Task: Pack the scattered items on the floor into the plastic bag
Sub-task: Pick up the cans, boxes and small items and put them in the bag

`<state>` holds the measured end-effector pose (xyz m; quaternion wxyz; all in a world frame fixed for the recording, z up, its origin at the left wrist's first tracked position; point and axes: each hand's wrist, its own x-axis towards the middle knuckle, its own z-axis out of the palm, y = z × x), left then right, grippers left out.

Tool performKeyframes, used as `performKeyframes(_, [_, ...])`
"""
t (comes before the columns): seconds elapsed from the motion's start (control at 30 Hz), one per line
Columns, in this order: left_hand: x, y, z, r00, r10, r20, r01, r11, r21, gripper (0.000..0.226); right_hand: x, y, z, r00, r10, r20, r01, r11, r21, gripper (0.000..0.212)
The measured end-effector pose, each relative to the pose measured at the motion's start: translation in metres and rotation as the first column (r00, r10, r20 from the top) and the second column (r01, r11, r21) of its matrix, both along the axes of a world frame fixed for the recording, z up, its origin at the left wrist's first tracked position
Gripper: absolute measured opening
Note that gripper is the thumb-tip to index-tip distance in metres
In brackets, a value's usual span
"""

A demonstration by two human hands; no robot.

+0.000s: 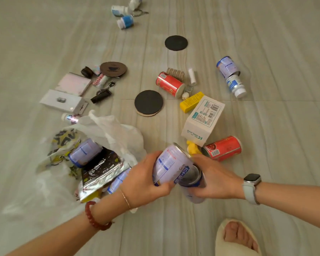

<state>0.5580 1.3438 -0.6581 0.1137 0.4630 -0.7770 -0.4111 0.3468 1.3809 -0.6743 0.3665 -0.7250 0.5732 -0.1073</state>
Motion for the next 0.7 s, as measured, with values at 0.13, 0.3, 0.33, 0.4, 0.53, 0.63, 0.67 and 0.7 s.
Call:
performKeyframes(0.13, [0.073,-0.010,0.013,0.956,0.292,-0.036,-0.294,0.950,-0.108,0.076,0.052,-0.021,0.021,0.984,0.115,0.137,-0.099,0.988,-0.116,0.066])
performKeyframes(0.3, [0.161,0.000,0.003,0.784,0.589,0.195,-0.552,0.806,-0.214,0.083,0.132,-0.058,0.037,0.893,0.419,0.165,-0.311,0.838,-0.448,0.070])
performKeyframes(0.33, [0.173,-0.001,-0.003,0.740,0.603,0.298,-0.553,0.798,-0.239,0.083,0.148,-0.066,0.035,0.884,0.459,0.089,-0.353,0.782,-0.514,0.071])
performKeyframes(0.4, [0.188,-0.002,-0.016,0.662,0.603,0.444,-0.567,0.791,-0.229,0.075,0.178,-0.079,0.026,0.861,0.496,-0.115,-0.457,0.653,-0.604,0.077])
performKeyframes(0.53, [0.191,-0.011,-0.042,0.625,0.623,0.470,-0.605,0.767,-0.212,0.063,0.212,-0.106,-0.009,0.771,0.431,-0.468,-0.636,0.482,-0.603,0.078])
performKeyframes(0.63, [0.184,-0.021,-0.049,0.649,0.617,0.444,-0.627,0.765,-0.147,0.054,0.213,-0.121,-0.035,0.666,0.304,-0.682,-0.741,0.378,-0.555,0.036])
performKeyframes(0.67, [0.183,-0.022,-0.051,0.645,0.572,0.506,-0.570,0.802,-0.179,0.050,0.210,-0.123,-0.042,0.622,0.264,-0.737,-0.772,0.369,-0.518,0.030])
performKeyframes(0.7, [0.183,-0.023,-0.053,0.618,0.536,0.575,-0.490,0.835,-0.253,0.046,0.206,-0.124,-0.046,0.568,0.236,-0.789,-0.801,0.379,-0.463,0.030])
